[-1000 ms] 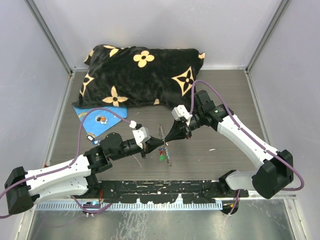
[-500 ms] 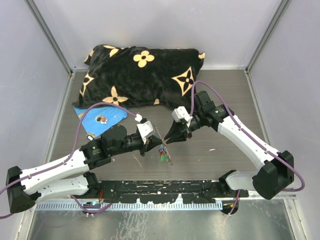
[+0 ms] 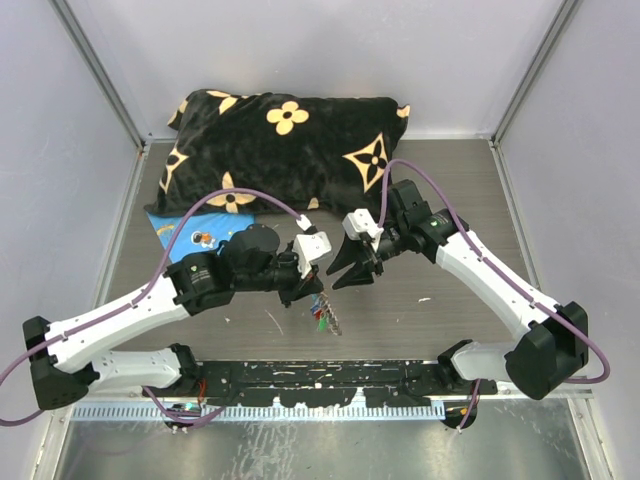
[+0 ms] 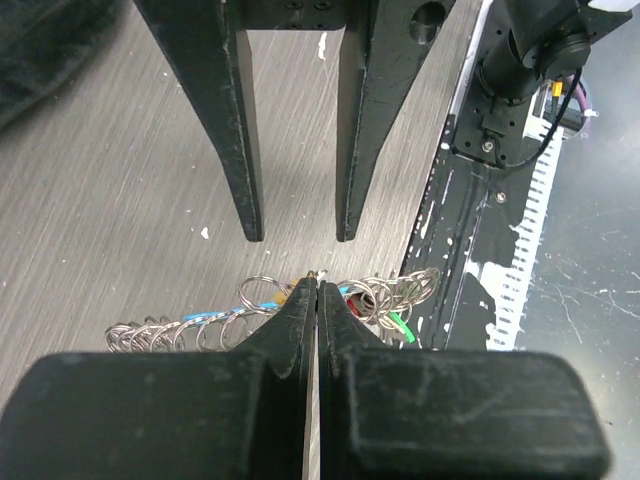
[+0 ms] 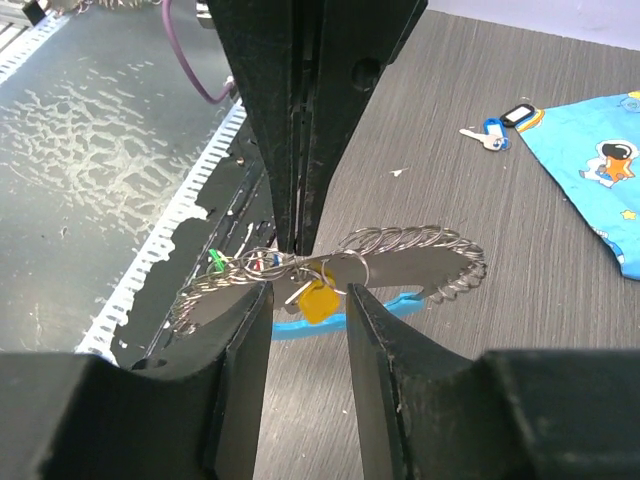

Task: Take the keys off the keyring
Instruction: Remove the key from the keyring.

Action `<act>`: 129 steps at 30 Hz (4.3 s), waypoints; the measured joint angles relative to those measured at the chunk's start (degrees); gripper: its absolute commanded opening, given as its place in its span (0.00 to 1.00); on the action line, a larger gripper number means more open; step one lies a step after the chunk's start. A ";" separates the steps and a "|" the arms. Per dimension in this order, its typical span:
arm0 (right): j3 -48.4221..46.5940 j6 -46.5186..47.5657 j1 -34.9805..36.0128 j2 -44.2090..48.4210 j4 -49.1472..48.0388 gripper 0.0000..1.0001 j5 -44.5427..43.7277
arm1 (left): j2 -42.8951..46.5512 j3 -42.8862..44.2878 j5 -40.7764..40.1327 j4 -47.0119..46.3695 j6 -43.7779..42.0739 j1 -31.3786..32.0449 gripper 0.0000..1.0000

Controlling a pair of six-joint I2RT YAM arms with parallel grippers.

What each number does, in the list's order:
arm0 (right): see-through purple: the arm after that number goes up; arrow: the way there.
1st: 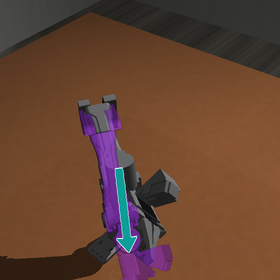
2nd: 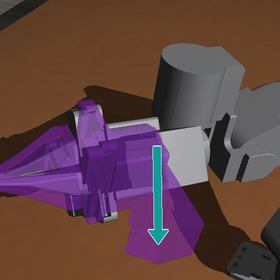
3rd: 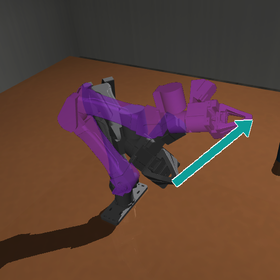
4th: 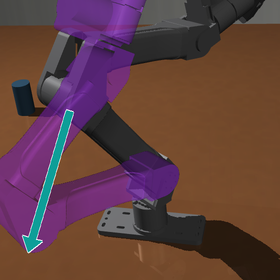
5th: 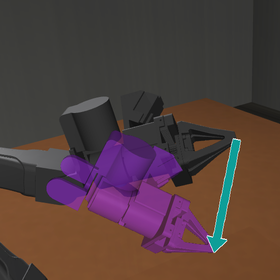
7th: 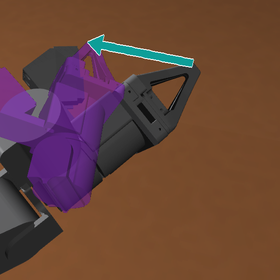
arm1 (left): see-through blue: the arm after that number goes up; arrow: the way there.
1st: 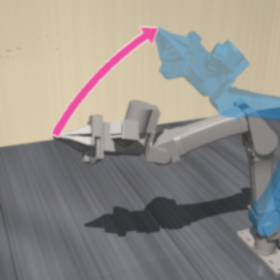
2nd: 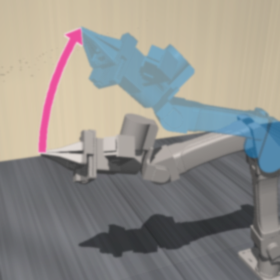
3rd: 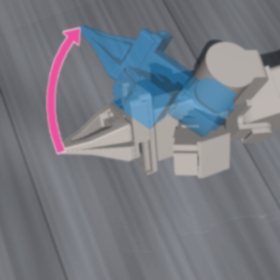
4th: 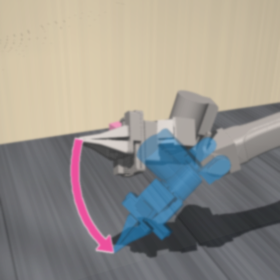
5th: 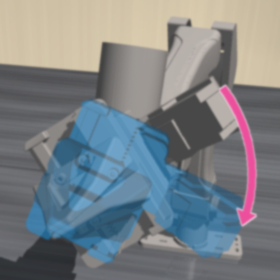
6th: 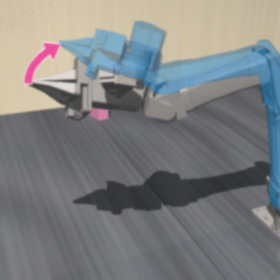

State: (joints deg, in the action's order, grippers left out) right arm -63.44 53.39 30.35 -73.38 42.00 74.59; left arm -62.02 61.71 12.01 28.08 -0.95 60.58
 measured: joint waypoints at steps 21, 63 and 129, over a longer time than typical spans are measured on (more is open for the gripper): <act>8.61 -13.31 3.34 -0.52 -18.10 0.44 -0.39 | 3.30 -6.12 1.01 -1.27 1.60 -1.73 0.00; 7.28 -10.29 5.42 -1.88 -14.47 0.01 -2.99 | 24.57 -31.30 -1.70 -30.36 5.64 -1.81 0.37; 5.51 -8.41 3.74 -1.84 -10.43 0.01 -1.07 | 11.74 -32.13 1.53 -41.16 4.26 -1.84 0.00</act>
State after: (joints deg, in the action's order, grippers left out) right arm -57.93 44.97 34.09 -75.22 31.57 73.52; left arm -50.28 29.58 13.54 -13.08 3.31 58.74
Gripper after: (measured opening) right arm 0.039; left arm 0.093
